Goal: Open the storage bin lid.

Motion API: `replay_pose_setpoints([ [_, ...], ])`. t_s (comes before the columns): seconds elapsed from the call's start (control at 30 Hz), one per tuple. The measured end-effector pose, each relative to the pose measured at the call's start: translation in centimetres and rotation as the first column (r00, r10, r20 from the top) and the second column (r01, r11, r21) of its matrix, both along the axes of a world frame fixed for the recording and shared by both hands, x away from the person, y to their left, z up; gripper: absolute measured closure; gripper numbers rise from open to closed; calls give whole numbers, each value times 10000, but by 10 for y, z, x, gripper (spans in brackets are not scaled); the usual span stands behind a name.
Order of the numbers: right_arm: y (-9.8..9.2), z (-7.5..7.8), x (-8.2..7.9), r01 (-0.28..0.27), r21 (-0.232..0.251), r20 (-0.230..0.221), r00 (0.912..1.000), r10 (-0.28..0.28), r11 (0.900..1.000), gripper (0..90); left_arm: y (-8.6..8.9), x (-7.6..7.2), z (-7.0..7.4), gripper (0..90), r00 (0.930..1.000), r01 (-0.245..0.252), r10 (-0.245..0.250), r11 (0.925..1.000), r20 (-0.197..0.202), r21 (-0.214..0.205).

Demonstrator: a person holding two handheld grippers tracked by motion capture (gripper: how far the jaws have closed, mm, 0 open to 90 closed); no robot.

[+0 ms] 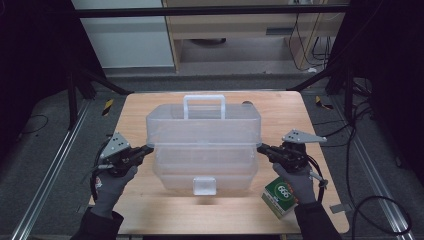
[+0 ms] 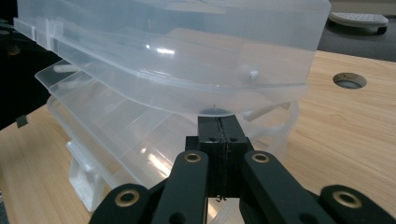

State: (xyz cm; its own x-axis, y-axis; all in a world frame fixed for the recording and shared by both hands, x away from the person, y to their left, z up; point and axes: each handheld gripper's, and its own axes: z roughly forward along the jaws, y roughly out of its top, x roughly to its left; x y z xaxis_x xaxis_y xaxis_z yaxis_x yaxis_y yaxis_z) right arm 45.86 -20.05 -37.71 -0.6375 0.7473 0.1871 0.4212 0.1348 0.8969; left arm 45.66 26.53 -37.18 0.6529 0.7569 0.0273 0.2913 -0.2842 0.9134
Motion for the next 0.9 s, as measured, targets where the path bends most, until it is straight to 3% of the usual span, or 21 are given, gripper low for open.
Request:
replay_pose_setpoints([
  [0.4,2,8,6,-65,215,101,9999,63,9997,900,-1,4,7,894,9997,-109,109,9999,201,6],
  [0.73,1,5,4,-97,323,106,9999,93,9994,900,0,4,4,890,9998,-103,104,9999,180,-78],
  [0.9,1,5,4,-124,255,124,9999,121,9996,900,0,4,0,854,9992,-366,364,9993,179,122],
])
